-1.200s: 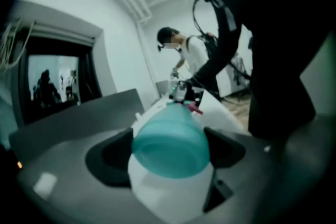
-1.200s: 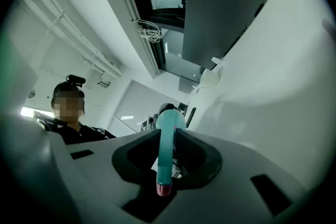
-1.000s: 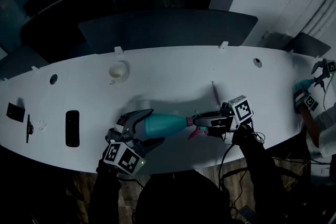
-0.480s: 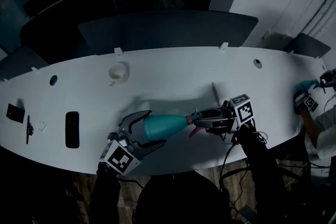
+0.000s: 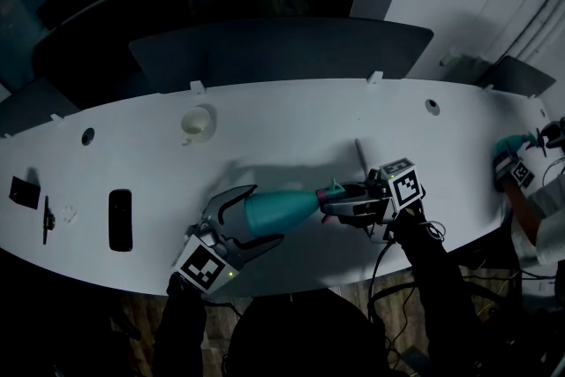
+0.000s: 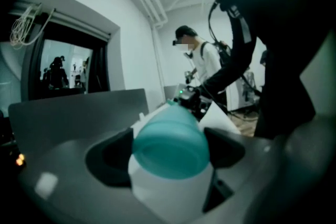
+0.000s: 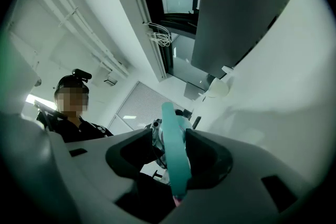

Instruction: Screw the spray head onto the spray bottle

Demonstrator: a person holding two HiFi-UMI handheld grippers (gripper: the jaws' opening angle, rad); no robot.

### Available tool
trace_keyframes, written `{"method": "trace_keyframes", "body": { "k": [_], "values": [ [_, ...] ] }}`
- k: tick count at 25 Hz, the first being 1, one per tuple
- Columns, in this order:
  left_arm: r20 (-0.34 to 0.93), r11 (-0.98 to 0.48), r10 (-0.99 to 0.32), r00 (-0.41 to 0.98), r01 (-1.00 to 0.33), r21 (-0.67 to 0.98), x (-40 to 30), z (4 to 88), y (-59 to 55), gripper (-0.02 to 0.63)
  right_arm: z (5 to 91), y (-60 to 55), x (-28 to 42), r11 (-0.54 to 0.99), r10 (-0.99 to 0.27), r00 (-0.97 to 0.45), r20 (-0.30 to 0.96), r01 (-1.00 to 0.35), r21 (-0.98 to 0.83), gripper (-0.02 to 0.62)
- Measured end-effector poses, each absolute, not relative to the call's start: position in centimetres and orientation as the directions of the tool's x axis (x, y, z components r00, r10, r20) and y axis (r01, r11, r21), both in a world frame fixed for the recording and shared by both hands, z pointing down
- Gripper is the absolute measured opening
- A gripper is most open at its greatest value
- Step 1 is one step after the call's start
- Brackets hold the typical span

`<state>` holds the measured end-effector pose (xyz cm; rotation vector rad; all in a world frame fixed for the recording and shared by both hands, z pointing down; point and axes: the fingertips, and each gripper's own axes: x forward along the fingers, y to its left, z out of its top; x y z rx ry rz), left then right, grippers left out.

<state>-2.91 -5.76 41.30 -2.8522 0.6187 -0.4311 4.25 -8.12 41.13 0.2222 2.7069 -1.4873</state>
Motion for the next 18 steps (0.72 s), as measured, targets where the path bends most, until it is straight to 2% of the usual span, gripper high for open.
{"method": "trace_keyframes", "body": {
  "k": [3,5,10,14,18],
  "values": [
    [0.241,-0.894,-0.432,0.869,-0.378,-0.238,-3.2,41.3,-5.9,0.422,41.2,-8.3,4.5,0.544,0.108,-0.991,-0.078,0.125,-0.830,0.194],
    [0.244,-0.896,-0.428,0.870,-0.372,-0.244,-3.1,41.2,-5.9,0.422,41.4,-8.3,4.5,0.540,0.110,-0.991,-0.070,0.119,-0.833,0.137],
    [0.239,-0.901,-0.424,0.874,-0.379,-0.212,-3.1,41.0,-5.9,0.425,41.3,-8.3,4.5,0.562,0.108,-0.992,-0.066,0.116,-0.819,0.135],
    [0.104,-0.872,-0.471,0.876,-0.481,0.095,-4.6,39.7,-7.1,0.428,40.7,-8.9,4.9,0.593,0.078,-0.994,-0.079,0.110,-0.798,0.133],
    [0.040,-0.828,-0.433,0.901,-0.415,0.377,-5.2,39.9,-7.7,0.428,40.6,-8.5,4.9,0.626,0.088,-0.994,-0.062,0.104,-0.773,0.133]
  ]
}}
